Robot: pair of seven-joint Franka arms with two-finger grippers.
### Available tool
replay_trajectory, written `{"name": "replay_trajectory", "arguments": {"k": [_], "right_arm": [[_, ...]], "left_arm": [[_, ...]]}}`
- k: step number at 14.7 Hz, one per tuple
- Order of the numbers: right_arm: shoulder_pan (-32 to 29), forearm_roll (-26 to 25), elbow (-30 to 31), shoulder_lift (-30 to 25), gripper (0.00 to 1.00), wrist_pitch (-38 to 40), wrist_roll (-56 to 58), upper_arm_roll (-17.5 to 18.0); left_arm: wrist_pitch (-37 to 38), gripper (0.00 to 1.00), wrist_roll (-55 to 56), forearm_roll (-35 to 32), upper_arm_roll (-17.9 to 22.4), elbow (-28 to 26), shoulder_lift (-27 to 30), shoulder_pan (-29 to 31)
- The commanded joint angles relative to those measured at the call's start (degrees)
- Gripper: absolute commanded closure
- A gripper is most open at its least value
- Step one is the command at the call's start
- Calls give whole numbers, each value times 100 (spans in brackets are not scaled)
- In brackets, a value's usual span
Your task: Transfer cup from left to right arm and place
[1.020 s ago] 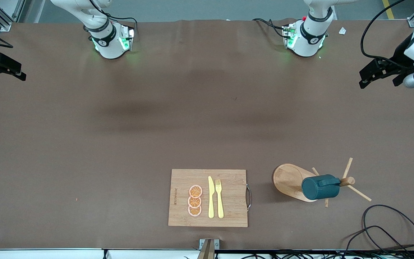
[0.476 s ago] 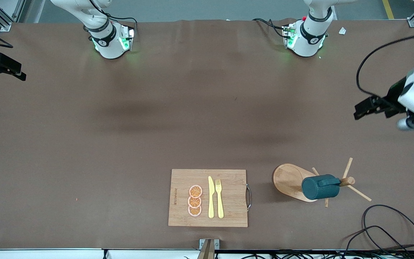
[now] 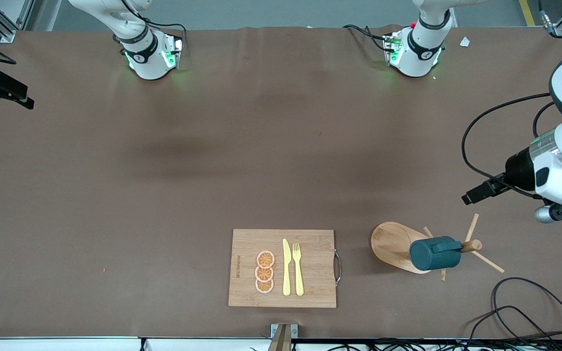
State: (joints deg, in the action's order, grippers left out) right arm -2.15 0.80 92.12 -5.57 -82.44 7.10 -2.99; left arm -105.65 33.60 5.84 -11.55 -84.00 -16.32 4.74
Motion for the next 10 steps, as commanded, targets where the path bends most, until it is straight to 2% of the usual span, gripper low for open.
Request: {"name": "replay_trajectory", "arguments": {"k": [1, 6, 10], "right_arm": [[-39, -1, -1, 11, 0, 0, -6, 0], [-171, -36, -10, 205, 0, -70, 28, -17], [-338, 78, -71, 574, 0, -140, 28, -17]], "left_arm": [[-314, 0, 1162, 84, -22, 129, -125, -34], [-982, 0, 3150, 49, -75, 138, -511, -131], [-1606, 0, 4608, 6, -75, 138, -819, -201]]}}
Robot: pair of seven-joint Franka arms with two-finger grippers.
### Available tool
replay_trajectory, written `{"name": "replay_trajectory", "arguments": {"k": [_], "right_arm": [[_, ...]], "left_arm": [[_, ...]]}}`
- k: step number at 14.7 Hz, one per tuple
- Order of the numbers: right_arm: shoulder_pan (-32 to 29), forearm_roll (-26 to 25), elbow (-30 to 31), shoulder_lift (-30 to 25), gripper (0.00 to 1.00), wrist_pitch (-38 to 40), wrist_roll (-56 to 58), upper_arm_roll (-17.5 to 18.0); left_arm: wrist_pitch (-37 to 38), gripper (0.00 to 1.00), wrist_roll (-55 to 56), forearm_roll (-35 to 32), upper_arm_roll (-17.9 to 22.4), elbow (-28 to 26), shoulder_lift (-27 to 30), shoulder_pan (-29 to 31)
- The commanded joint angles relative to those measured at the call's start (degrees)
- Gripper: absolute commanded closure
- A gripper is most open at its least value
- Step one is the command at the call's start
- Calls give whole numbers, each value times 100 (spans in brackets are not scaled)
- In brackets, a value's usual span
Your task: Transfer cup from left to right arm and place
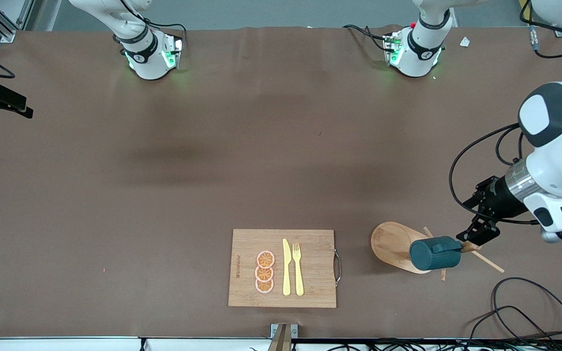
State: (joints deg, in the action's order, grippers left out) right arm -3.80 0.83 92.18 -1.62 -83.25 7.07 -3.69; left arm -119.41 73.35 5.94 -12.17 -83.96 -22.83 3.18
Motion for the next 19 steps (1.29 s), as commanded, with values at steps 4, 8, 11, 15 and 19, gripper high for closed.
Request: {"name": "replay_trajectory", "arguments": {"k": [4, 8, 11, 15, 19], "right_arm": [[-227, -13, -226, 662, 0, -270, 40, 53], [-227, -206, -262, 962, 0, -639, 48, 53], [-200, -198, -209, 971, 0, -657, 31, 53], [-192, -189, -191, 962, 0, -596, -31, 61], [-174, -180, -182, 945, 0, -569, -48, 62]], "left_arm": [[-653, 0, 795, 144, -13, 134, -344, -28], [-943, 0, 1444, 724, -4, 116, -572, -19], [-1172, 0, 1621, 733, -5, 117, -722, -63], [-1269, 0, 1621, 725, -5, 125, -889, -46], [-1278, 0, 1630, 777, -5, 125, -1021, -37]]}}
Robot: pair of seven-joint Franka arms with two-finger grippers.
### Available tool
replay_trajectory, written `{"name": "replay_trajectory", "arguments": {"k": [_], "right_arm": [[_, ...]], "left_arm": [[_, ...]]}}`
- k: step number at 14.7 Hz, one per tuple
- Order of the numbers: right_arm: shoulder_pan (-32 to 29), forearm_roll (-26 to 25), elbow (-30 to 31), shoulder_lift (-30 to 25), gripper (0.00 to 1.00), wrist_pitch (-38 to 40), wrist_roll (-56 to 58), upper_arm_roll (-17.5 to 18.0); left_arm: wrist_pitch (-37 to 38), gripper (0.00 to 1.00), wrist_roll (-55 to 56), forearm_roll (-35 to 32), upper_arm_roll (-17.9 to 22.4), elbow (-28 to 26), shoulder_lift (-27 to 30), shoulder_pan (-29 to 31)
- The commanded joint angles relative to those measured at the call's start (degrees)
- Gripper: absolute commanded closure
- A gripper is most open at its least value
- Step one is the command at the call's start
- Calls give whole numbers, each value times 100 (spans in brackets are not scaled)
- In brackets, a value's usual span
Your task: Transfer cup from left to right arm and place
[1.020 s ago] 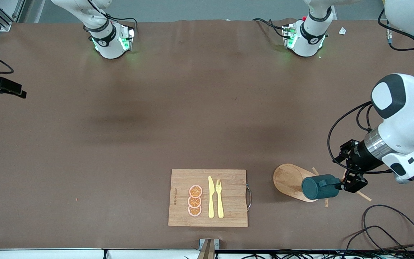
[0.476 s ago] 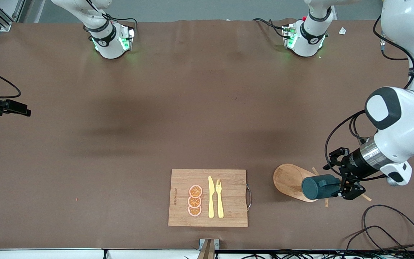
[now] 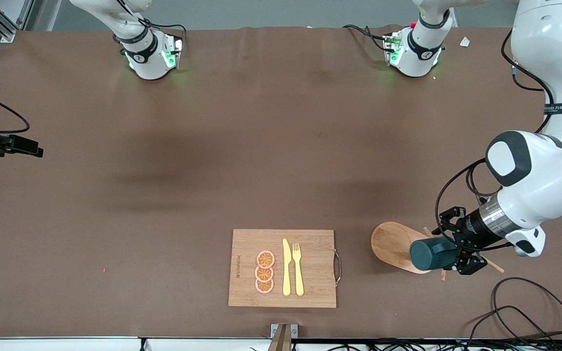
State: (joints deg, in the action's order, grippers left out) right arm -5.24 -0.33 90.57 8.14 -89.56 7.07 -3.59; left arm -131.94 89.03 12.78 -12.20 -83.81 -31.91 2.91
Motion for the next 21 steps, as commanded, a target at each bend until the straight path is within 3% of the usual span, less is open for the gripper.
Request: {"name": "replay_trajectory", "arguments": {"k": [1, 9, 11, 15, 21], "right_arm": [[-21, -55, -21, -32, 0, 79, -48, 51], [-12, -20, -13, -32, 0, 132, -56, 60], [-3, -19, -4, -41, 0, 132, -56, 60], [-12, -19, 40, -50, 0, 123, -56, 60], [-12, -19, 49, -50, 0, 124, -56, 60]], "left_arm": [[-33, 0, 61, 93, -1, 119, -140, -10], [-341, 1, 70, 93, -10, 120, -307, -27], [-350, 8, 70, 93, -10, 120, -325, -18], [-350, 43, 61, 93, -10, 146, -316, 8], [-306, 44, 132, 93, -36, 181, -220, -53]]}}
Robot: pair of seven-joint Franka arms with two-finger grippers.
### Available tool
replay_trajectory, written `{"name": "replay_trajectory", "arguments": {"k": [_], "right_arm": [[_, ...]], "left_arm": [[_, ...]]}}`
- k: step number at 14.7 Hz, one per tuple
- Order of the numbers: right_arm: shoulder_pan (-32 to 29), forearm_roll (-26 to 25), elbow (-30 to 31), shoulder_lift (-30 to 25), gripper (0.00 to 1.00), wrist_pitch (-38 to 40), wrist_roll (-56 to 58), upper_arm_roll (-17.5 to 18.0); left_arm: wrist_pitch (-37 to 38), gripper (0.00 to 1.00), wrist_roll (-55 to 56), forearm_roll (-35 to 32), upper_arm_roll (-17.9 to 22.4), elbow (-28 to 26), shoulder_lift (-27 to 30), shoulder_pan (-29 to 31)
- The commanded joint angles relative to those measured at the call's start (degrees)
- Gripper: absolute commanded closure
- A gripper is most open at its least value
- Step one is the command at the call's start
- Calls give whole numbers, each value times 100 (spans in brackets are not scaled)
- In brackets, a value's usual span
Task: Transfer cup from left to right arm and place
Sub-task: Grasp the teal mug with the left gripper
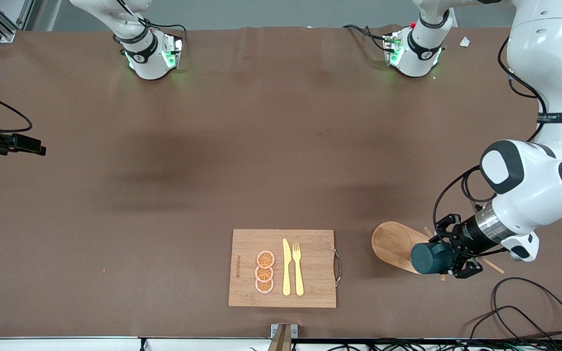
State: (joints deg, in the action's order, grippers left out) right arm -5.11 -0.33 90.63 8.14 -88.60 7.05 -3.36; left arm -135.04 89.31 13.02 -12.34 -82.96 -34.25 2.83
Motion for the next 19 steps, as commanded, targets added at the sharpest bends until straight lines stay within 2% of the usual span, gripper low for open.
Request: {"name": "replay_trajectory", "arguments": {"k": [1, 5, 15, 19], "right_arm": [[-25, -20, 43, -50, 0, 27, -55, 37], [-25, -20, 43, -50, 0, 36, -55, 37], [-25, -20, 60, -50, 0, 36, -55, 37], [-25, -11, 60, -50, 0, 27, -55, 37]], "left_arm": [[4, 44, 113, 60, -23, 87, 76, -55], [4, 43, 122, 25, -251, 87, 138, -64], [57, 44, 122, -36, -295, 280, 340, -625], [198, 45, 122, -624, -286, 526, 279, -1205]]}}
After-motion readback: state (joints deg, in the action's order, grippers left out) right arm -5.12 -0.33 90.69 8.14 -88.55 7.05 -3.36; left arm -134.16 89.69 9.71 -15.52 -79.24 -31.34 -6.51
